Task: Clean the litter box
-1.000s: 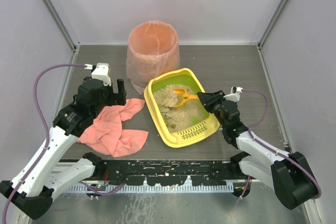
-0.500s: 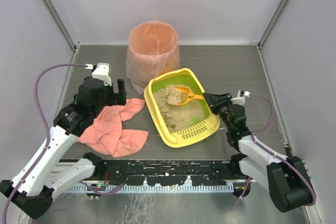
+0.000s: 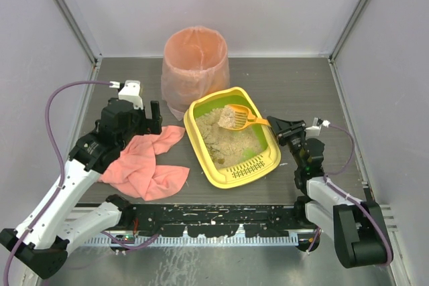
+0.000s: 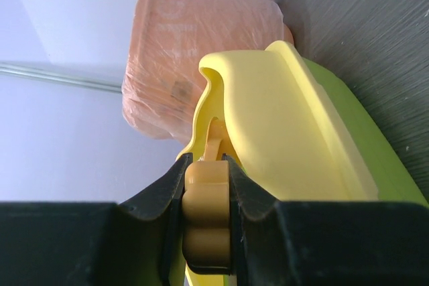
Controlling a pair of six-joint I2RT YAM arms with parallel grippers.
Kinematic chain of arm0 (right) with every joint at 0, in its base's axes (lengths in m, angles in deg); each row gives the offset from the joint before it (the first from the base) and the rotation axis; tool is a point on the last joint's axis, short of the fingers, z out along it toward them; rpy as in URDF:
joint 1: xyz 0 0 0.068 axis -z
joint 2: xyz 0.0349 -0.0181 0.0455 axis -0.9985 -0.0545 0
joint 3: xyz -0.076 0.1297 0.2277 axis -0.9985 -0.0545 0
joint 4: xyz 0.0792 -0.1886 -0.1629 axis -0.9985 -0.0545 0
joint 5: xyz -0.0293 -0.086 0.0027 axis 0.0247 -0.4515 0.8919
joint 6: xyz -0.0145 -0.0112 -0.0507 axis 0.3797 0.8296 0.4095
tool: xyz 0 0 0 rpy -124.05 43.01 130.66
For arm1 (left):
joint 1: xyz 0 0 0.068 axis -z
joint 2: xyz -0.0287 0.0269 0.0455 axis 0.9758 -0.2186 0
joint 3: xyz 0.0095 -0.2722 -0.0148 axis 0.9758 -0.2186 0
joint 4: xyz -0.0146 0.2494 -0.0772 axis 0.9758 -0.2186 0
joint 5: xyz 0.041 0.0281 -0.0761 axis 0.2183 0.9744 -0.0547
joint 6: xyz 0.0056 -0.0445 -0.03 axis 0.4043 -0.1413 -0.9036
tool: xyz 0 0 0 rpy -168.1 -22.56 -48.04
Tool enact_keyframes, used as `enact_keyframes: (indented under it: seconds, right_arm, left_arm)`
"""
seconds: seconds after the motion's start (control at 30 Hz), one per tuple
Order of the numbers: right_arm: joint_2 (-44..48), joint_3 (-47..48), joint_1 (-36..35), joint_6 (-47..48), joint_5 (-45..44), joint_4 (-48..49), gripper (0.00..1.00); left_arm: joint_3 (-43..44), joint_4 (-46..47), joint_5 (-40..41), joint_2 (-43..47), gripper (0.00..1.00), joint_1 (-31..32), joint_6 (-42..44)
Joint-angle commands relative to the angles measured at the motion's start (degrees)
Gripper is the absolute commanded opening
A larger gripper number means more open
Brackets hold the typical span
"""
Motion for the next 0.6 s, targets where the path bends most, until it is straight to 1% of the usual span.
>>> enact_keyframes:
  seconds: [0.0, 0.1, 0.3, 0.43, 0.5, 0.57]
  right_arm:
    - [-0.8, -0.9, 3.5, -3.4, 4.8, 9.5, 0.01]
    - [-3.8, -1.9, 4.4, -5.6, 7.1, 17.1, 0.01]
    - [-10.8, -1.0, 4.4, -10.3, 12.9, 25.8, 0.01]
    - [-12.6, -1.9, 4.2, -12.2, 12.4, 26.7, 0.01]
    - [-13.5, -1.0, 3.2, -12.7, 13.7, 28.0, 0.01]
    - [-13.7, -1.0, 3.8, -13.5, 14.6, 29.9, 0.01]
  left_arm:
    - [0.9, 1.0, -1.0, -0.5, 0.98, -0.2, 0.0]
    - [1.5, 1.2, -1.9, -0.8, 0.99, -0.2, -0.3]
    - [2.5, 2.5, -5.7, -1.4, 0.98, -0.2, -2.6]
    - [2.8, 4.4, -8.7, -2.5, 0.99, -0.2, -4.9]
    - [2.6, 5.4, -9.6, -3.0, 0.99, -0.2, -5.7]
    - [2.3, 6.4, -10.0, -3.4, 0.99, -0.2, -6.5]
